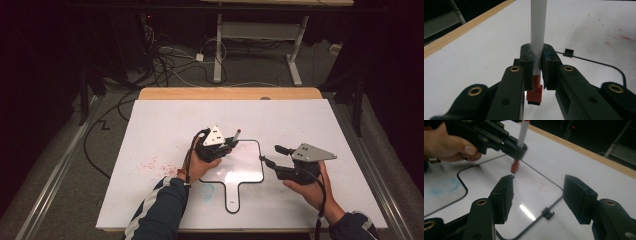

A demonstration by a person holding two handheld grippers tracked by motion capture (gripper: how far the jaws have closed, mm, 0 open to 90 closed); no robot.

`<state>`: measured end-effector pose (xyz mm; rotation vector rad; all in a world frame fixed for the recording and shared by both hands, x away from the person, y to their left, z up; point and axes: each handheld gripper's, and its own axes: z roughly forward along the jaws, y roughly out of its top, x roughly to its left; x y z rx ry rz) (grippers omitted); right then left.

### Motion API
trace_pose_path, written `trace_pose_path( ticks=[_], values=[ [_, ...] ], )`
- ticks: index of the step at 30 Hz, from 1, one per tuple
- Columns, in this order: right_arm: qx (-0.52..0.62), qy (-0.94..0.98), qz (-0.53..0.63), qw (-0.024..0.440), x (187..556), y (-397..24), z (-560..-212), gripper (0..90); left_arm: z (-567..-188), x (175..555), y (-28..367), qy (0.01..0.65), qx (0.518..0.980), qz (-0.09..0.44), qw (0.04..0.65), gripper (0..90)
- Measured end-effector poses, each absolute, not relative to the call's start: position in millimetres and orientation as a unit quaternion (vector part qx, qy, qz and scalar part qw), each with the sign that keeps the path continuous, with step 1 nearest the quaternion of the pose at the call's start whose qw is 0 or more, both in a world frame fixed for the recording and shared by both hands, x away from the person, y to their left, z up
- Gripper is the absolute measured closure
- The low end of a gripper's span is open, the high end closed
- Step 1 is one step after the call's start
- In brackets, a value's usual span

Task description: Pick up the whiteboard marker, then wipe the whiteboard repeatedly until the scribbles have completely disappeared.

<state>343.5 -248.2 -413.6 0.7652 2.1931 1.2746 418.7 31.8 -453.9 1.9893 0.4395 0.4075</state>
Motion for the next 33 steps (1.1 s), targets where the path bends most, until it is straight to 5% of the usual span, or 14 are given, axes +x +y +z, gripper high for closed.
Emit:
trace_pose_path(
  ticks=[10,13,15,21,27,33],
  values=[
    [0.300,0.786,0.512,0.174,384.1,-213.1,-403.8,47.8,-448.6,411.6,7.5,0.154,0.823,0.162,0.521,78.5],
    [0.303,0.787,0.515,0.155,391.0,-206.0,-408.0,55.7,-447.8,408.5,4.2,0.151,0.821,0.161,0.526,78.5],
    [0.294,0.785,0.522,0.158,392.2,-201.6,-409.8,70.9,-448.8,406.7,2.4,0.151,0.821,0.159,0.528,78.4],
    [0.300,0.779,0.524,0.170,395.4,-201.0,-412.9,80.9,-452.1,405.2,4.1,0.161,0.820,0.167,0.524,77.6],
    [0.313,0.779,0.510,0.185,400.6,-203.2,-419.5,81.0,-445.8,394.8,27.5,0.199,0.828,0.204,0.483,45.4],
    [0.333,0.779,0.487,0.210,408.3,-211.2,-428.3,81.1,-442.6,366.5,79.8,0.215,0.842,0.221,0.442,25.7]
  ],
)
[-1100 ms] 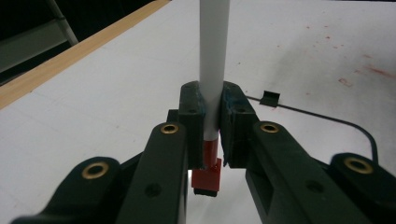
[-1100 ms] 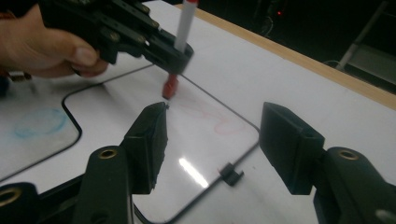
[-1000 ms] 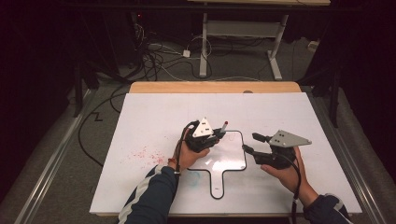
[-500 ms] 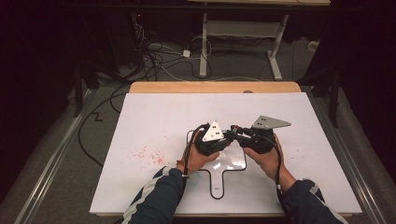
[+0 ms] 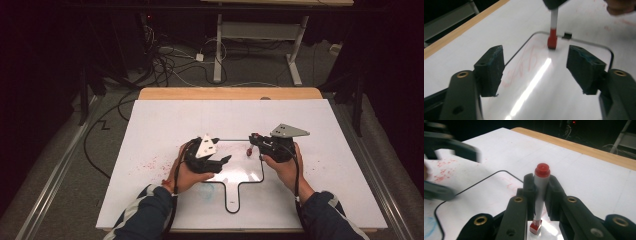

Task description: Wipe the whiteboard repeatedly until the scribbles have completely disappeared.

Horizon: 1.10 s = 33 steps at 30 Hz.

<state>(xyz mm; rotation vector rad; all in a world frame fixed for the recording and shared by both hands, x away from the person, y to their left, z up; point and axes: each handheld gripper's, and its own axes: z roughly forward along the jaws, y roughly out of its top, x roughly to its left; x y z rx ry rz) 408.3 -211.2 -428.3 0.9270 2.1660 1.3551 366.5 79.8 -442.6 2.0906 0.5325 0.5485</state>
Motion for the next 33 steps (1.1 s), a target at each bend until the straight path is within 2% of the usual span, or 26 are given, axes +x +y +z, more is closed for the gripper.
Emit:
trace_pose_path(
  ticks=[5,8,13,17,21,26,29,33],
  values=[
    [0.342,0.773,0.483,0.229,415.4,-215.3,-430.8,81.3,-455.8,331.3,123.7,0.239,0.846,0.232,0.415,20.3],
    [0.334,0.776,0.480,0.235,417.3,-210.5,-431.4,81.4,-465.5,310.5,147.9,0.258,0.845,0.235,0.406,20.2],
    [0.334,0.777,0.485,0.223,422.4,-196.0,-431.5,81.4,-470.9,290.8,175.7,0.296,0.832,0.233,0.406,19.9],
    [0.326,0.783,0.488,0.207,422.9,-180.0,-431.7,81.4,-471.9,288.3,180.7,0.305,0.829,0.234,0.406,19.9],
    [0.309,0.793,0.477,0.220,422.8,-169.8,-430.6,81.4,-473.0,287.9,179.0,0.300,0.833,0.234,0.402,19.9],
    [0.325,0.791,0.454,0.249,427.4,-186.0,-427.9,81.4,-473.4,288.4,179.1,0.301,0.833,0.228,0.404,19.9],
    [0.331,0.791,0.428,0.284,431.0,-197.0,-426.3,81.4,-473.8,288.9,177.5,0.299,0.835,0.229,0.401,20.0],
    [0.336,0.786,0.434,0.283,431.3,-199.1,-427.3,81.4,-474.3,290.3,175.9,0.296,0.838,0.227,0.398,19.9]
  ],
)
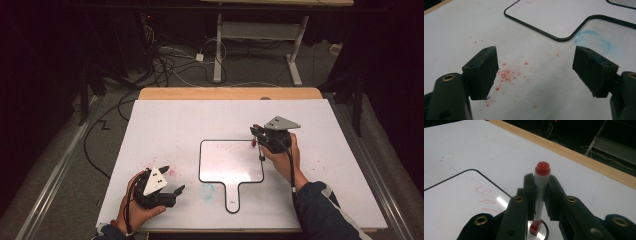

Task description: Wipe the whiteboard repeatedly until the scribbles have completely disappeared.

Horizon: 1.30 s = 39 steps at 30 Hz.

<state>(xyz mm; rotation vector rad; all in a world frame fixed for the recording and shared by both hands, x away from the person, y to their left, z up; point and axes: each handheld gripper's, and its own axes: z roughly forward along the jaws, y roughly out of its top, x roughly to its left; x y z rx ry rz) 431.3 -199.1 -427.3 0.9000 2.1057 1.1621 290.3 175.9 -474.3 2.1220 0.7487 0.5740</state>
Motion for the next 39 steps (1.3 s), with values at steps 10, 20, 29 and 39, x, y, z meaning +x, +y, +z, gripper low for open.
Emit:
trace_pose_path(
  ticks=[10,20,29,39],
  values=[
    [0.321,0.798,0.442,0.256,422.0,-186.3,-426.5,81.4,-473.0,289.5,176.0,0.291,0.838,0.225,0.403,19.9],
    [0.342,0.782,0.424,0.303,436.7,-201.9,-428.7,81.4,-471.9,289.9,172.5,0.285,0.839,0.228,0.404,19.9],
    [0.346,0.777,0.469,0.240,440.8,-183.4,-430.7,81.4,-471.9,289.9,172.7,0.282,0.839,0.225,0.407,19.9],
    [0.338,0.794,0.411,0.294,441.8,-186.5,-425.2,81.4,-471.0,289.2,173.8,0.281,0.839,0.227,0.408,19.9]
  ],
)
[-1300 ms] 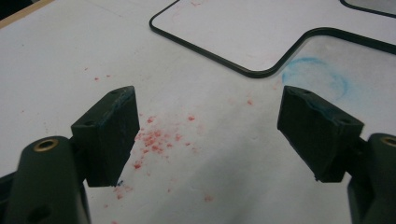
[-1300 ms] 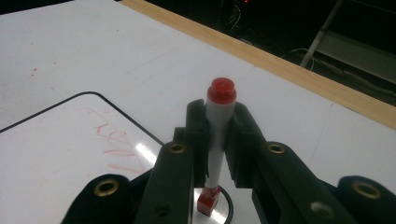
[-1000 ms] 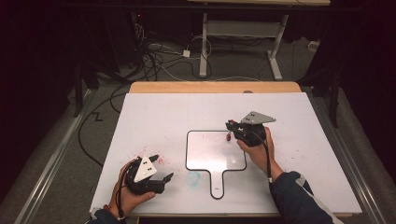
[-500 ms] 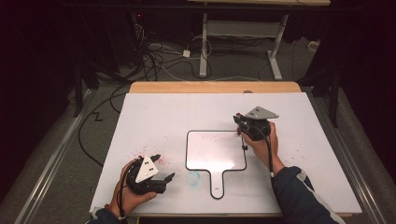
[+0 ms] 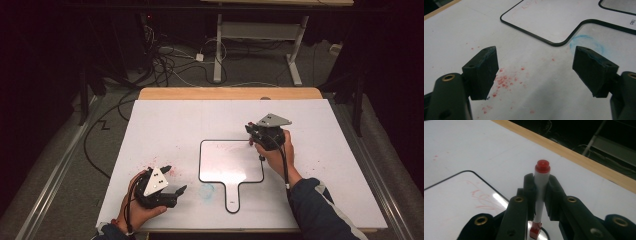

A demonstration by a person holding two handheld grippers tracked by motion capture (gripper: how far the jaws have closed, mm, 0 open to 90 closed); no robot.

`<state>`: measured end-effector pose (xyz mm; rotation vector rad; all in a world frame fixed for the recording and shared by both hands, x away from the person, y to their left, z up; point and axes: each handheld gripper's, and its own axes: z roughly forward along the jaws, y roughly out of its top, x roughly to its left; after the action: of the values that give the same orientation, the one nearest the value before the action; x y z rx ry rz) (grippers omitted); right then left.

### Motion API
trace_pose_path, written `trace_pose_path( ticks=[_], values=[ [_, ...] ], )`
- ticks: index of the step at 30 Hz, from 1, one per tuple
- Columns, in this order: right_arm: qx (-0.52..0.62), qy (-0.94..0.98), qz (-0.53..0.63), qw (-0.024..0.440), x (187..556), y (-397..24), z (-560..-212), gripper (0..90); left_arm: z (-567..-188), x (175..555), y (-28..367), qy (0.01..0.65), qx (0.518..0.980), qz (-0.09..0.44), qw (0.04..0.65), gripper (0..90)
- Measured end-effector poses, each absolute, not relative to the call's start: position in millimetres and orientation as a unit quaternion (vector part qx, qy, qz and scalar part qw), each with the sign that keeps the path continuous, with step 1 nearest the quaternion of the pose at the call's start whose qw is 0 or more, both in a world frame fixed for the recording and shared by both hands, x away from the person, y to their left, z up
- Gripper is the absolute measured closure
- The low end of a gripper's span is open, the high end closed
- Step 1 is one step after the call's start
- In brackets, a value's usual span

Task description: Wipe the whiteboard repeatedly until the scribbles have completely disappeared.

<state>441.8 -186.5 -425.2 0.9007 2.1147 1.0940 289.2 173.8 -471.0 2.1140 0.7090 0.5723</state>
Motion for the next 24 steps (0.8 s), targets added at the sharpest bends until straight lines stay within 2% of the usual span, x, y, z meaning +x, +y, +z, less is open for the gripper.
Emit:
trace_pose_path(
  ticks=[3,6,9,18,20,24],
  values=[
    [0.342,0.793,0.415,0.287,441.2,-188.8,-425.2,81.4,-471.0,289.2,173.9,0.281,0.839,0.226,0.408,19.9],
    [0.339,0.792,0.443,0.247,435.1,-186.4,-425.7,81.4,-470.6,288.9,174.1,0.280,0.839,0.225,0.409,19.9],
    [0.320,0.799,0.451,0.238,424.3,-182.5,-426.9,81.4,-470.5,288.4,174.1,0.279,0.838,0.225,0.411,19.9],
    [0.327,0.797,0.416,0.292,428.4,-198.7,-425.8,81.4,-470.8,288.5,172.9,0.278,0.840,0.223,0.409,19.9],
    [0.333,0.793,0.421,0.288,428.4,-198.5,-426.3,81.4,-471.0,288.9,172.8,0.278,0.840,0.223,0.408,19.9],
    [0.327,0.793,0.447,0.252,424.3,-188.4,-427.5,81.4,-471.0,288.9,172.7,0.278,0.841,0.222,0.409,19.9]
  ],
)
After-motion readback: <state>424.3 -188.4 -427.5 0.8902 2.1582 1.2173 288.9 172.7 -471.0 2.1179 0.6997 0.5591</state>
